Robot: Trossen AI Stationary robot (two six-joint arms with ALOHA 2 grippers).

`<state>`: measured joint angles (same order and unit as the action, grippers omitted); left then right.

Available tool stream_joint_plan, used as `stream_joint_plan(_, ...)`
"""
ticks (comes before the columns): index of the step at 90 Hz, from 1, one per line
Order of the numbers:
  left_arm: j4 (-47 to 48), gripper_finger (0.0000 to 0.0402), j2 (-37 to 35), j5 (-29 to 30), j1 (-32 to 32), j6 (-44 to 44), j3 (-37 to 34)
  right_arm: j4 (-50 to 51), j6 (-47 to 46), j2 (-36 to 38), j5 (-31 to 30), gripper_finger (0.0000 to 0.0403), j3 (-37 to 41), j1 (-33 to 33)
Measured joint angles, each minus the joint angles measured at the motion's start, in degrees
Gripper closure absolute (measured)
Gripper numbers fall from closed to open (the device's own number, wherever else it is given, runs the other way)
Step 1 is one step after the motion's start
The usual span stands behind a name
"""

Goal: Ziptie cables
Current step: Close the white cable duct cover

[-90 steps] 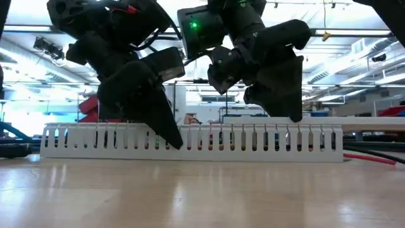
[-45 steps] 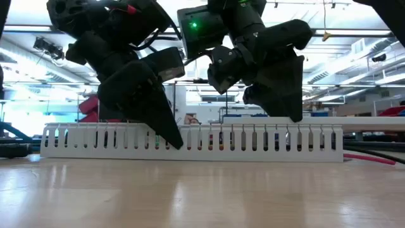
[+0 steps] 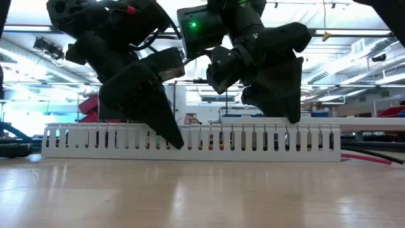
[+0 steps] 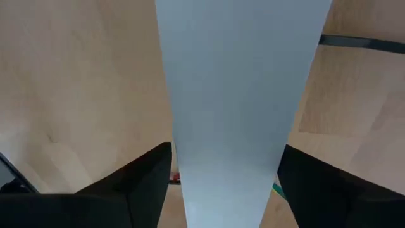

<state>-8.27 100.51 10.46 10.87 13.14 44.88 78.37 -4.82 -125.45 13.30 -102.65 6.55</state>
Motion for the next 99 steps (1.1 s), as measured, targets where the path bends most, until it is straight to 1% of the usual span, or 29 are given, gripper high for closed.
stream_joint_plan(32, 0.0, 0.0174, 0.0, -0.1, 0.0, 0.3, 0.0, 0.0, 0.0, 0.0, -1.9, 0.0131, 0.0, 0.4)
stream_joint_plan(60, 0.0, 0.0174, 0.0, -0.8, -0.1, -0.1, 0.0, 0.0, 1.5, 0.0, -6.4, 0.0131, 0.0, 1.3)
stream_joint_plan(99, 0.1, 0.0174, 0.0, -1.3, -0.1, -0.6, 0.0, 1.2, 3.1, -0.1, -7.7, 0.0131, -1.4, 1.1)
